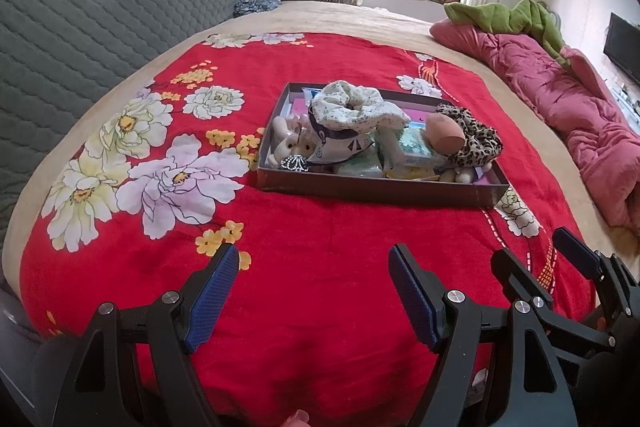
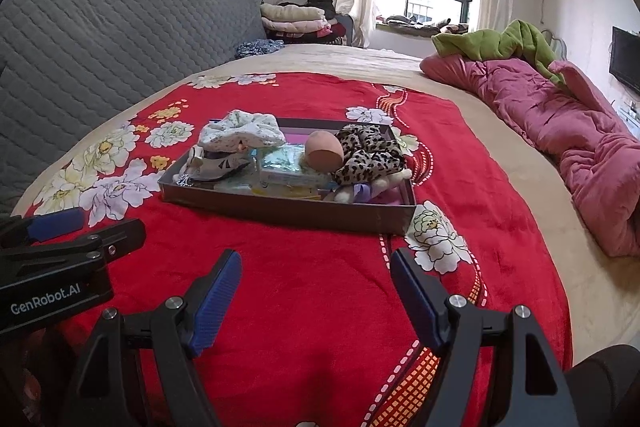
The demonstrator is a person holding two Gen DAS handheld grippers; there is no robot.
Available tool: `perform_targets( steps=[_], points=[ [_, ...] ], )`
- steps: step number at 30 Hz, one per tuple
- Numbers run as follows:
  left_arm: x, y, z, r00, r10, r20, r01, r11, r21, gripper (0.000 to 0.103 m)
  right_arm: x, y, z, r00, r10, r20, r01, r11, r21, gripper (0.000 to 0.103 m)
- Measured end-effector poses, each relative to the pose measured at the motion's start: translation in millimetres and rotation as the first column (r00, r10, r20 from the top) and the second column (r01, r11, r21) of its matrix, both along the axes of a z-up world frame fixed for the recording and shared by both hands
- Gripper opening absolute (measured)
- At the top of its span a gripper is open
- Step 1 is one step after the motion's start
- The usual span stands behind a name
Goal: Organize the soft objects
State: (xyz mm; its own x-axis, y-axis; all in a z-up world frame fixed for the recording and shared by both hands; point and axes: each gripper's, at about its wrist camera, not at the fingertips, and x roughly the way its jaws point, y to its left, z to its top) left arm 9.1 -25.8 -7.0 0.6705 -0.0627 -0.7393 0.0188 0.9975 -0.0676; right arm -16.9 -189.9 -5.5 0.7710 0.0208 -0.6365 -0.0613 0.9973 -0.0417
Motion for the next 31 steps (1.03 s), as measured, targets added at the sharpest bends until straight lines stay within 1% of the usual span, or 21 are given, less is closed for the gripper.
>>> perform_targets(
  steps=[26, 31],
  points=[
    [-0.2, -0.1, -2.8, 1.000, 0.006, -0.017, -0.006, 1.000, 0.007, 0.078, 0.0, -3.7, -0.6, 1.000, -0.013, -0.007, 0.013, 1.000, 0.017, 0.076],
    [0.4, 0.3, -3.8, 1.000, -0.002, -0.017, 0.002, 1.000, -0.008, 0.078, 0.6, -5.5, -1.9, 1.000, -0.018, -0.012, 0.018, 1.000, 0.020, 0.076]
  ],
)
